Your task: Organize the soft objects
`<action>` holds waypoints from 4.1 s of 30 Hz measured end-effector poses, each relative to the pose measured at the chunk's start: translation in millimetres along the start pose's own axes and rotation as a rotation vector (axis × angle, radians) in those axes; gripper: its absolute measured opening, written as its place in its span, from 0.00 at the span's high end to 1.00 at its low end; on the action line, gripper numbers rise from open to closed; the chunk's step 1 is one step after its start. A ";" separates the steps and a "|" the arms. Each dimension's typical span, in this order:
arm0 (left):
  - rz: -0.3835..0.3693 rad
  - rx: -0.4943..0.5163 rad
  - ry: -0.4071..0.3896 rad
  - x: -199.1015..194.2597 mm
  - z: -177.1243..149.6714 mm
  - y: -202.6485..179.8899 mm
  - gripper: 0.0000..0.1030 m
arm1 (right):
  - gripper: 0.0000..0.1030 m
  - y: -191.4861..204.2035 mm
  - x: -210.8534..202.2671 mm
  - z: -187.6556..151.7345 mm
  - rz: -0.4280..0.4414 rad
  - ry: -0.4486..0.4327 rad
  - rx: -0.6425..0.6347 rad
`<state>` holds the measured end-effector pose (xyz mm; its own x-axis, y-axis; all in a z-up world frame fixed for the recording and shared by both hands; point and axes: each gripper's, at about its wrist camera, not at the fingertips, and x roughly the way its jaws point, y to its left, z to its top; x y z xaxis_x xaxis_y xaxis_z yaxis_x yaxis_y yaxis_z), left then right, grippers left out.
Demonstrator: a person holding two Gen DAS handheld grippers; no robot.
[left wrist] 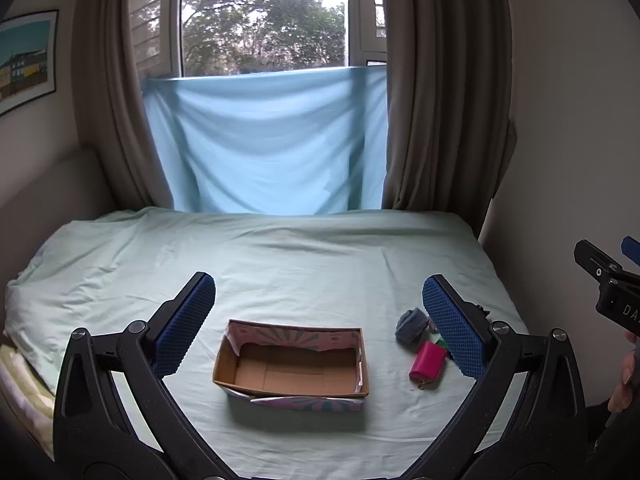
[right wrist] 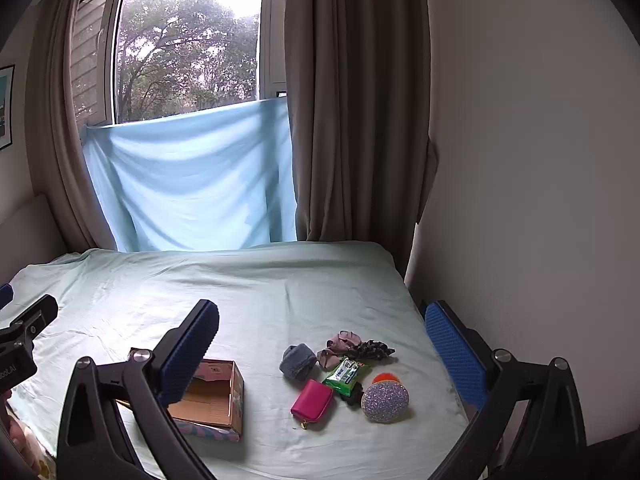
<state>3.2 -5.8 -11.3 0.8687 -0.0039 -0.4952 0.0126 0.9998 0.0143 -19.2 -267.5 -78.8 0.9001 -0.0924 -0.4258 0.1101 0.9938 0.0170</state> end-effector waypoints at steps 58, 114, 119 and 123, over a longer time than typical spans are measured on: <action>-0.021 0.007 0.008 10.9 9.5 -0.2 0.00 | 0.00 2.3 2.8 12.2 0.011 -0.011 -0.007; -0.283 0.462 0.777 523.8 -219.0 -249.6 0.02 | 0.03 -145.9 342.8 -278.3 -0.321 0.548 0.486; -0.317 0.424 0.837 542.2 -226.8 -249.4 0.32 | 0.12 -147.3 349.1 -277.9 -0.307 0.549 0.482; -0.330 0.442 0.827 544.6 -230.0 -254.2 0.38 | 0.21 -147.3 353.7 -279.0 -0.295 0.559 0.480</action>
<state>359.3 -257.7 -484.5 0.1724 -0.0983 -0.9801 0.5208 0.8536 0.0060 165.3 -429.3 -484.3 0.4741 -0.1764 -0.8626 0.5953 0.7861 0.1664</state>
